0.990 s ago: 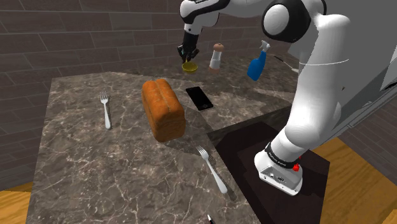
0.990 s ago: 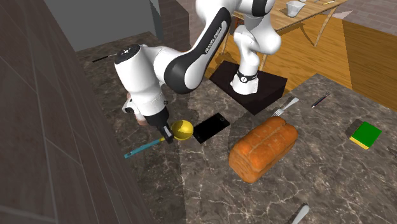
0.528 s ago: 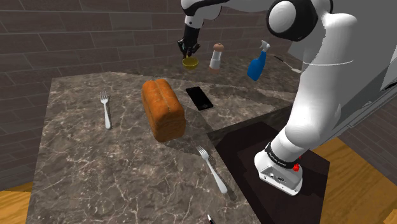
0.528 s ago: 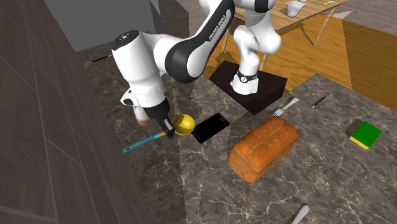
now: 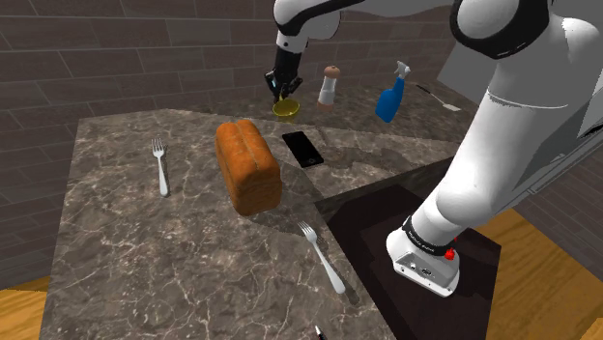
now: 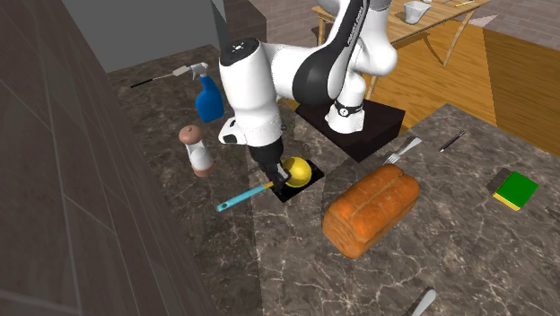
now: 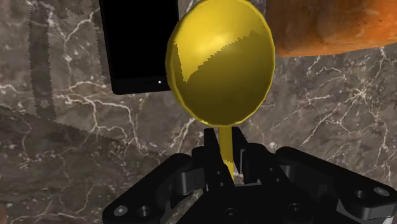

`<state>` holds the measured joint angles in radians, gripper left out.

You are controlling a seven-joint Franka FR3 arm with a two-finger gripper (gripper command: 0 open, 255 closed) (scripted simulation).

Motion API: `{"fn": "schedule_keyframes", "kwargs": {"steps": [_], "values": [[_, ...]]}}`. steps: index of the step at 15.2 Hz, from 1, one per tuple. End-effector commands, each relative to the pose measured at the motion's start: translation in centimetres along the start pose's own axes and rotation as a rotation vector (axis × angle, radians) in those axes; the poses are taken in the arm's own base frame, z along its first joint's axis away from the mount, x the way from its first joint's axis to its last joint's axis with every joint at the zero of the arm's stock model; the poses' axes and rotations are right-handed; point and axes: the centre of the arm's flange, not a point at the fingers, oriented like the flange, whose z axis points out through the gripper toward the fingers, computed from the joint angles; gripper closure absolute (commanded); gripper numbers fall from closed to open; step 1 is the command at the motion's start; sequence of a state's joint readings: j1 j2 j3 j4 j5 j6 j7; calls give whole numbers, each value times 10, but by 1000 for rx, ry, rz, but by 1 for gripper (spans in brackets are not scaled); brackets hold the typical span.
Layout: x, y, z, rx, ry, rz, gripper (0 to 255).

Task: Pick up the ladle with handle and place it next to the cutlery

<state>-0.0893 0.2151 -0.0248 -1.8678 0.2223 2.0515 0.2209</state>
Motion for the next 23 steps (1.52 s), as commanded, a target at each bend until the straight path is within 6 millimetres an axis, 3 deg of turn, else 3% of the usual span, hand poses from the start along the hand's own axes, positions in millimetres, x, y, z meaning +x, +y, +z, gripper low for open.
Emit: {"fn": "schedule_keyframes", "kwargs": {"steps": [1,23], "values": [[-22,-14,4,0,0,1,255],[-272,-155,49,0,0,1,255]]}}
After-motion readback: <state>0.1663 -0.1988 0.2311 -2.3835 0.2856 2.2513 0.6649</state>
